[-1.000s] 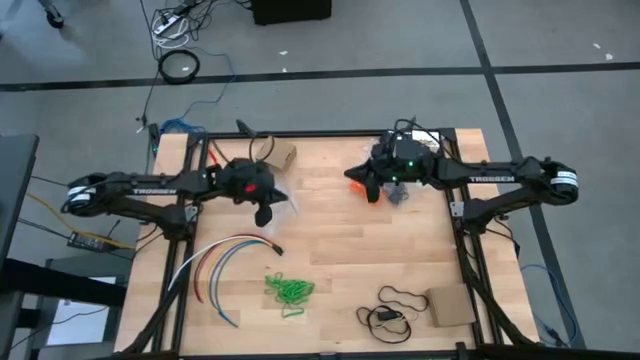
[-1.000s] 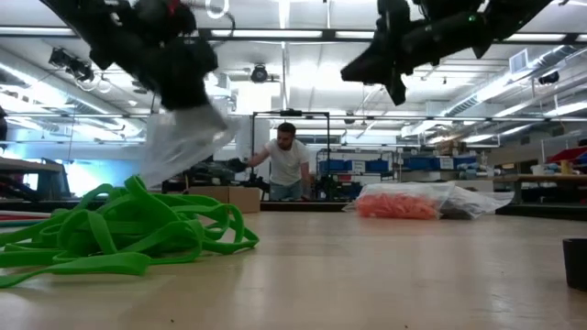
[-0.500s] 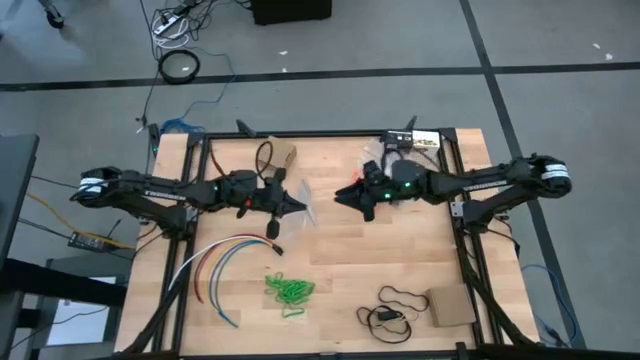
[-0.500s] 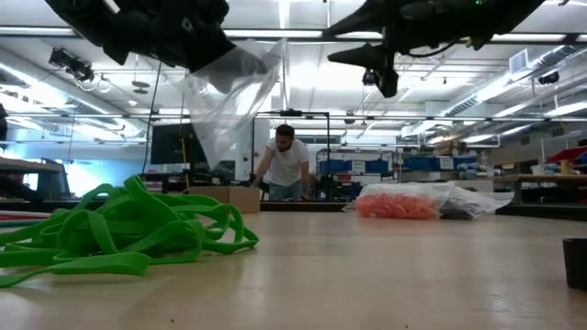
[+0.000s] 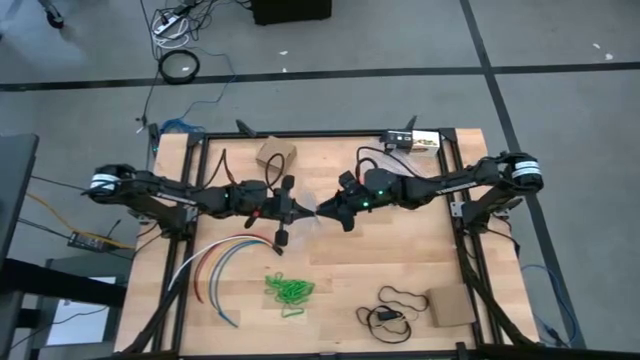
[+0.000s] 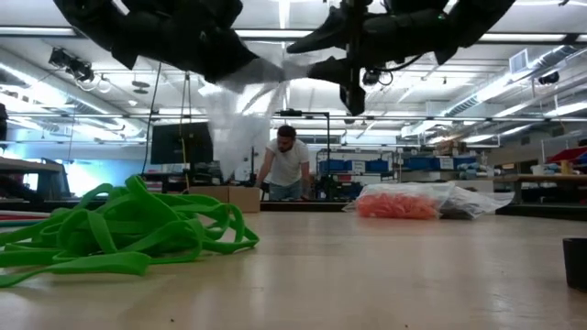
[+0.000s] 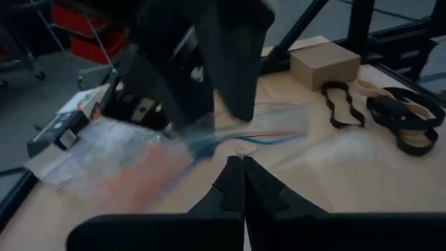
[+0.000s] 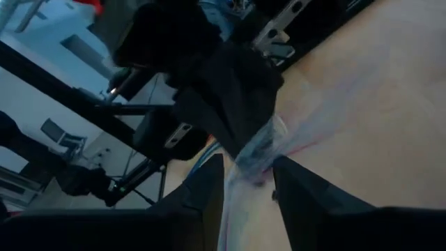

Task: Sort rubber bands
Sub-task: Open the transparent zip bag

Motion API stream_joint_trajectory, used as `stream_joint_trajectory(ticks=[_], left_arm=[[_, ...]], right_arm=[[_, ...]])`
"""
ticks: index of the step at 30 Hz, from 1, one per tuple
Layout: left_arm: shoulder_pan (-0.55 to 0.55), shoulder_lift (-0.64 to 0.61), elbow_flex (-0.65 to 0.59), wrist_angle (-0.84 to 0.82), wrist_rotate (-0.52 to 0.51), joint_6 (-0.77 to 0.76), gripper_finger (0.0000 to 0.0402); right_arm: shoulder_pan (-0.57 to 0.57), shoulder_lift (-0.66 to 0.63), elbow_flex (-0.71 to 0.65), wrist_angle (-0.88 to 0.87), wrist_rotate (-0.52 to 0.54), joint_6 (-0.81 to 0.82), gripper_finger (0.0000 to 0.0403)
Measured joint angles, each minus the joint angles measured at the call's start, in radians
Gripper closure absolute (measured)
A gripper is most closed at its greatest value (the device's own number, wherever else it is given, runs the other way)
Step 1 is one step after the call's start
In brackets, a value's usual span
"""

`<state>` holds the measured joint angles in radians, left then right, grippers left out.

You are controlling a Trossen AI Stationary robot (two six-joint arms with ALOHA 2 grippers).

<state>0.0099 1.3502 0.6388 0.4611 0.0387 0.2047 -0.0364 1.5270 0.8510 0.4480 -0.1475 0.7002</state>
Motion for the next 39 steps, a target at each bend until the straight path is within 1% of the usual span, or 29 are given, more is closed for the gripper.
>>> stream_joint_trajectory(ticks=[5,15,17,27,32,36,39], left_arm=[[-0.009,-0.001,0.008,-0.015,-0.033,0.005,0.0401],[-0.016,-0.002,0.007,-0.025,-0.038,0.005,0.0401],[-0.022,-0.002,0.007,-0.011,-0.038,0.005,0.0401],[-0.033,-0.002,0.007,0.018,-0.056,0.050,0.0401],[-0.033,-0.002,0.007,0.007,-0.089,0.061,0.0401],[-0.037,-0.002,0.007,-0.016,-0.127,0.117,0.0401],[-0.044,-0.002,0.007,-0.017,-0.143,0.129,0.0401]], right_arm=[[-0.005,0.009,0.011,-0.012,0.001,-0.016,0.0301],[-0.004,-0.014,0.012,-0.044,0.024,-0.078,0.0387],[-0.002,-0.018,0.011,-0.057,0.027,-0.094,0.0399],[0.002,-0.018,0.011,-0.063,0.027,-0.091,0.0390],[0.013,-0.018,0.011,-0.065,0.027,-0.089,0.0372],[0.016,-0.018,0.011,-0.068,0.023,-0.081,0.0356],[0.016,-0.018,0.011,-0.071,0.021,-0.080,0.0353]])
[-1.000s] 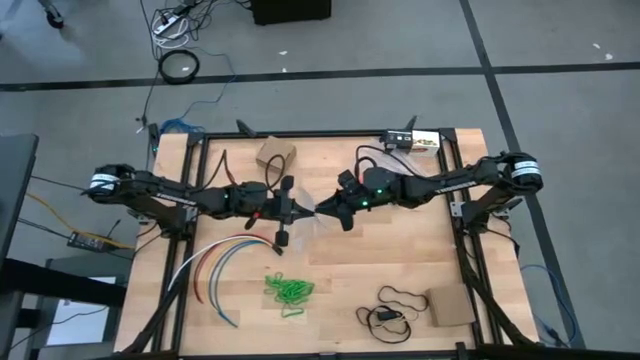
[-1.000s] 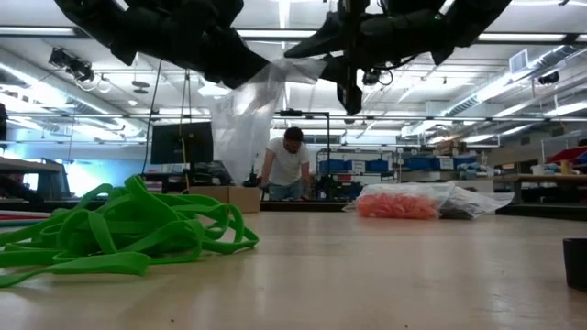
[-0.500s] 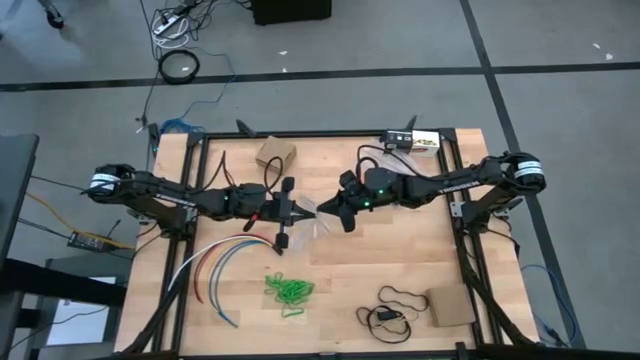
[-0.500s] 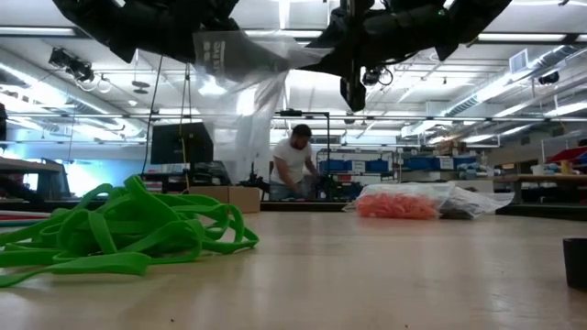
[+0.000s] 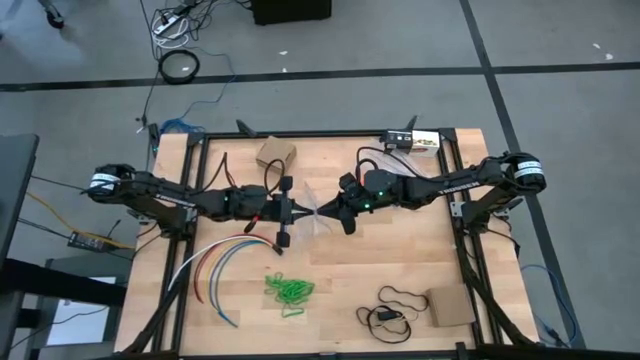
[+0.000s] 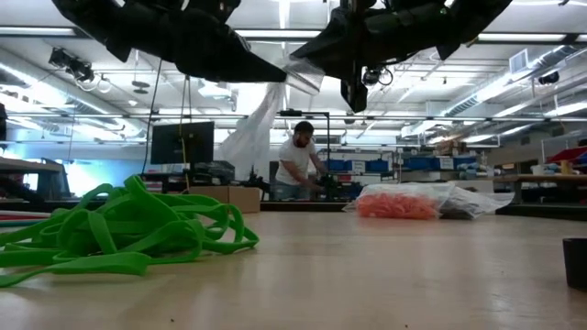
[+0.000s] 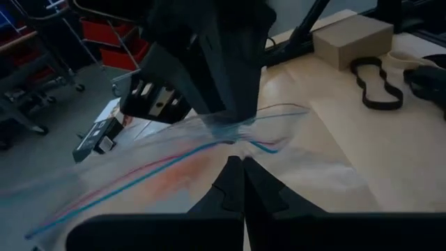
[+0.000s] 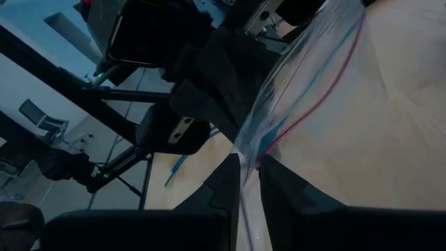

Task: Sort rubber bands
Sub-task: Open the transparent zip bag

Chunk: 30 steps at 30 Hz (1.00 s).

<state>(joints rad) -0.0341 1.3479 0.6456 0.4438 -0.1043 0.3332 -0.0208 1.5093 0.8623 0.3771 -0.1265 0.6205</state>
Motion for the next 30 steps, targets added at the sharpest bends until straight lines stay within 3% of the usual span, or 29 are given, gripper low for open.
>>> stream_joint_trajectory(ticks=[18,30], left_arm=[[-0.020,0.000,0.000,0.006,-0.051,0.055,0.0401],[-0.034,0.000,0.000,-0.008,-0.050,-0.133,0.0365]], right_arm=[[0.000,0.000,0.000,-0.013,0.021,-0.053,0.0402],[0.000,0.001,0.000,-0.096,0.130,-0.119,0.0403]])
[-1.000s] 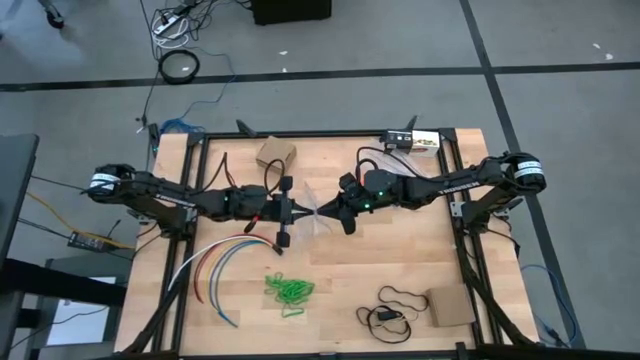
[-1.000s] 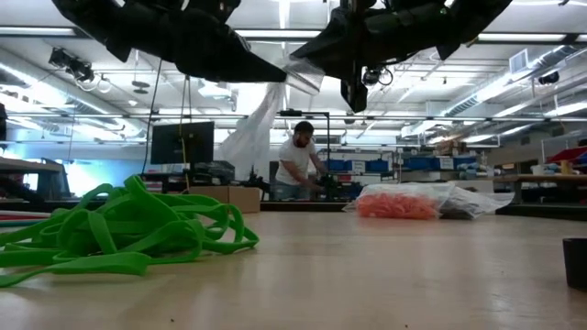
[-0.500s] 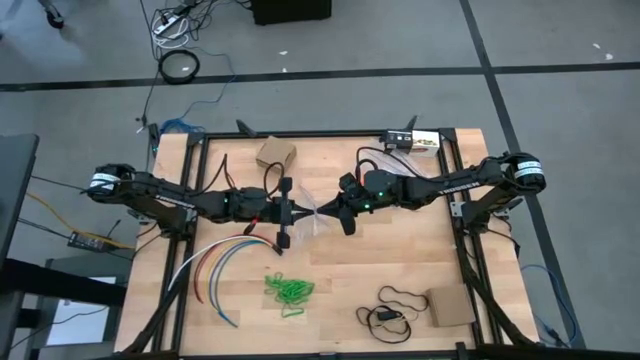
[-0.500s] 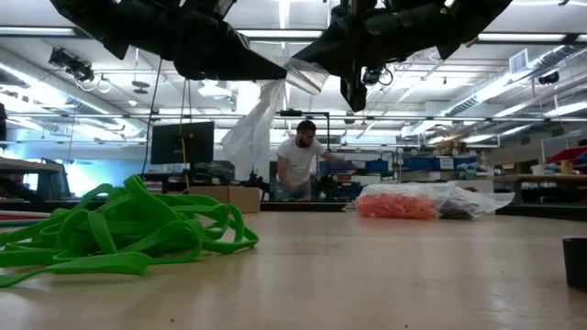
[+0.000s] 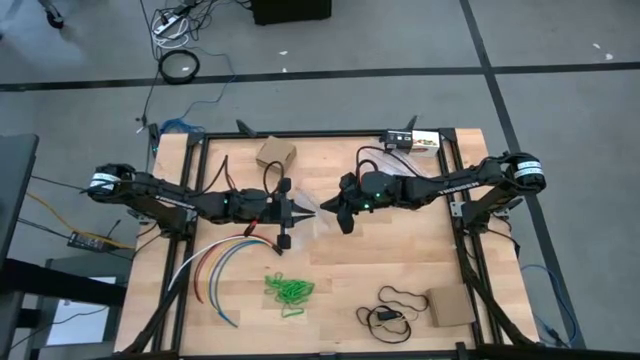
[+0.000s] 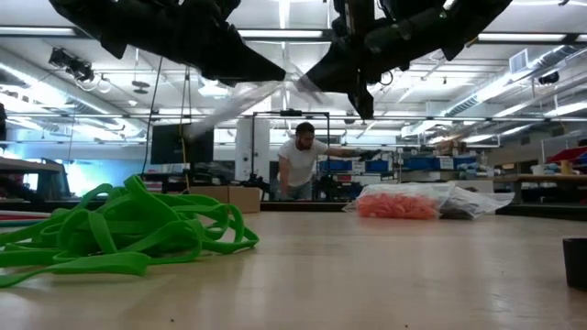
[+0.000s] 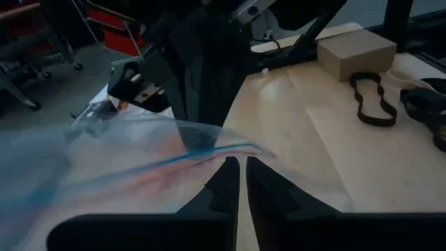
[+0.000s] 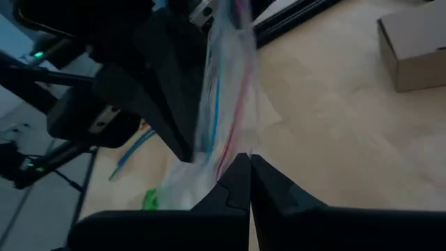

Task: Sort rubber bands
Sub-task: Open the transparent zip bag

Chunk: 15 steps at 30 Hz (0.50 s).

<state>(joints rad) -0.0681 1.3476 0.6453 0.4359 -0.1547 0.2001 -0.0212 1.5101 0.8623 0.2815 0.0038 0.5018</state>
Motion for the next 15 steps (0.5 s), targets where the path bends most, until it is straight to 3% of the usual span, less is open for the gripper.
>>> stream_joint_trajectory(ticks=[15], left_arm=[[-0.004,0.000,0.000,-0.011,0.002,0.056,0.0390]], right_arm=[[0.000,0.000,0.000,-0.142,0.083,-0.068,0.0403]])
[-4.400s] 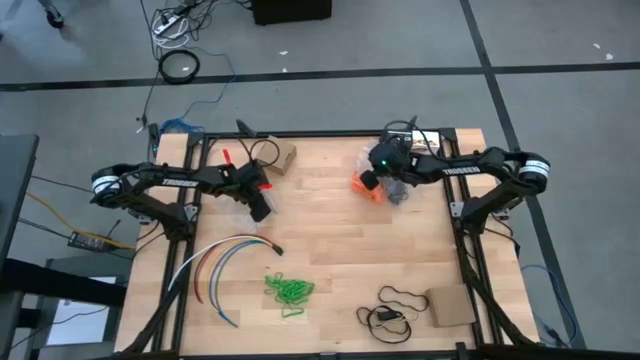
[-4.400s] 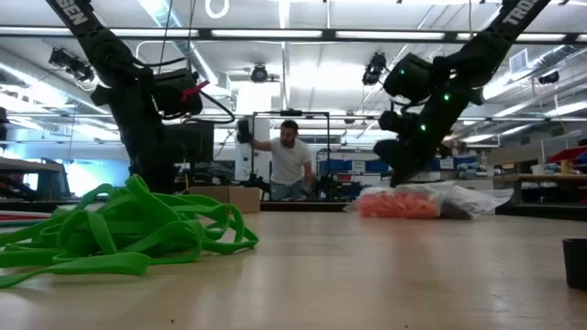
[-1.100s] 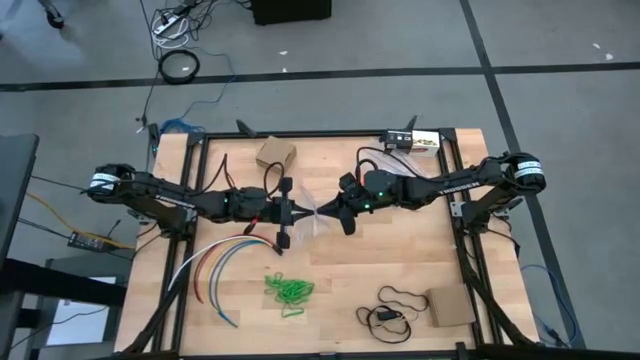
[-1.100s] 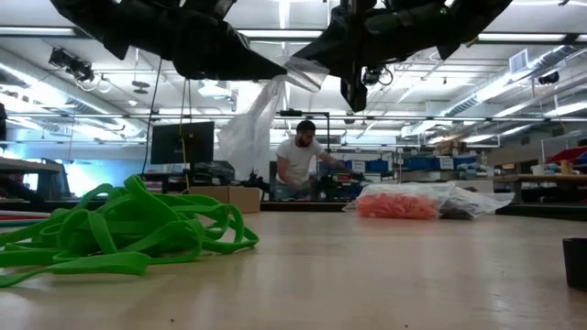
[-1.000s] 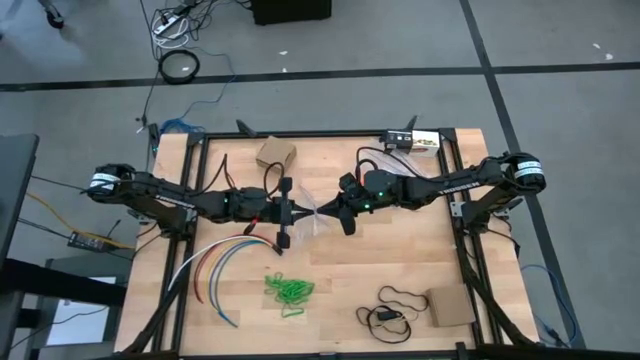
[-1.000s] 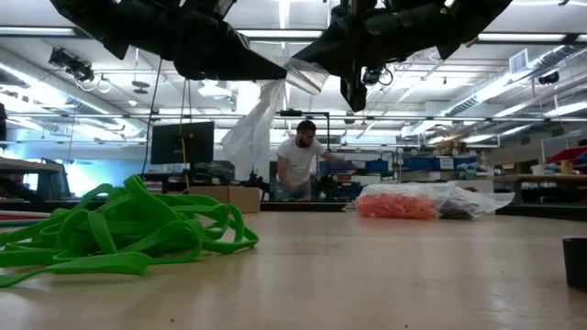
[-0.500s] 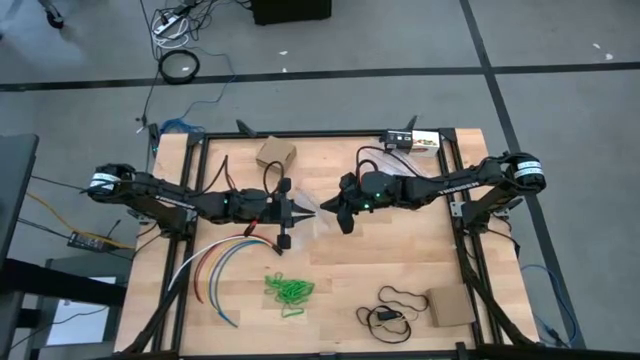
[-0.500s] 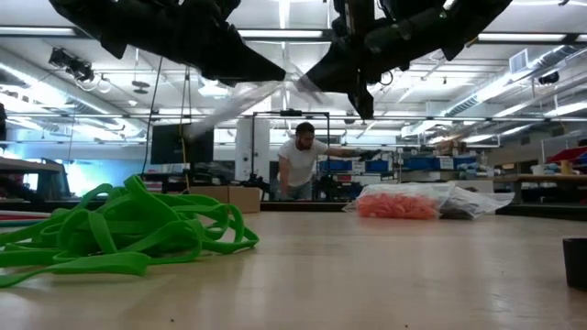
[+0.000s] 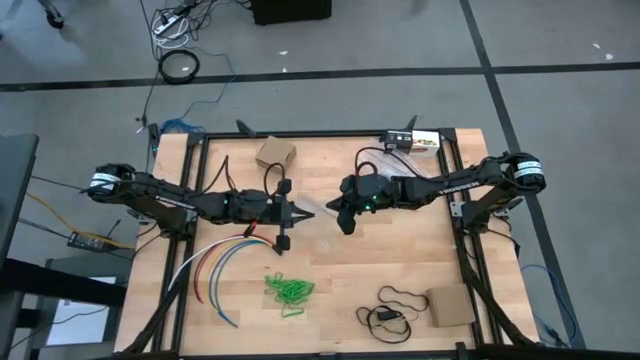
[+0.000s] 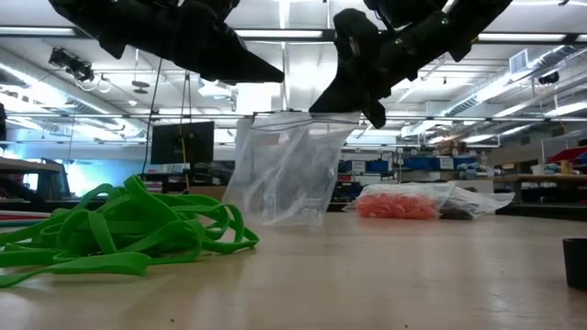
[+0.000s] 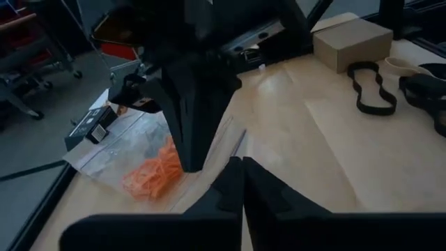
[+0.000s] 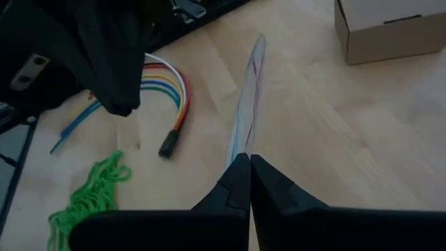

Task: Sort rubber bands
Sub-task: Open the transparent zip bag

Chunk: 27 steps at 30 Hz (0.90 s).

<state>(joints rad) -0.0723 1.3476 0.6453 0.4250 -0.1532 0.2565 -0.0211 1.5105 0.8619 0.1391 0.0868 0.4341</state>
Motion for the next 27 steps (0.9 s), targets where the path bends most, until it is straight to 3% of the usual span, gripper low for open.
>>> stream_joint_trajectory(ticks=[6,13,21,27], left_arm=[[-0.003,0.000,0.009,-0.018,0.015,0.177,0.0362],[0.014,0.019,0.204,-0.367,0.007,0.347,0.0337],[0.062,0.139,0.456,-0.712,0.106,0.354,0.0307],[0.088,0.254,0.626,-0.915,0.119,0.319,0.0259]], right_arm=[[0.005,-0.005,0.000,0.013,-0.050,-0.033,0.0403],[0.006,-0.014,0.001,0.020,-0.064,-0.035,0.0403],[0.006,-0.014,0.001,0.021,-0.082,-0.034,0.0403],[0.008,-0.014,0.001,0.017,-0.082,-0.036,0.0403]])
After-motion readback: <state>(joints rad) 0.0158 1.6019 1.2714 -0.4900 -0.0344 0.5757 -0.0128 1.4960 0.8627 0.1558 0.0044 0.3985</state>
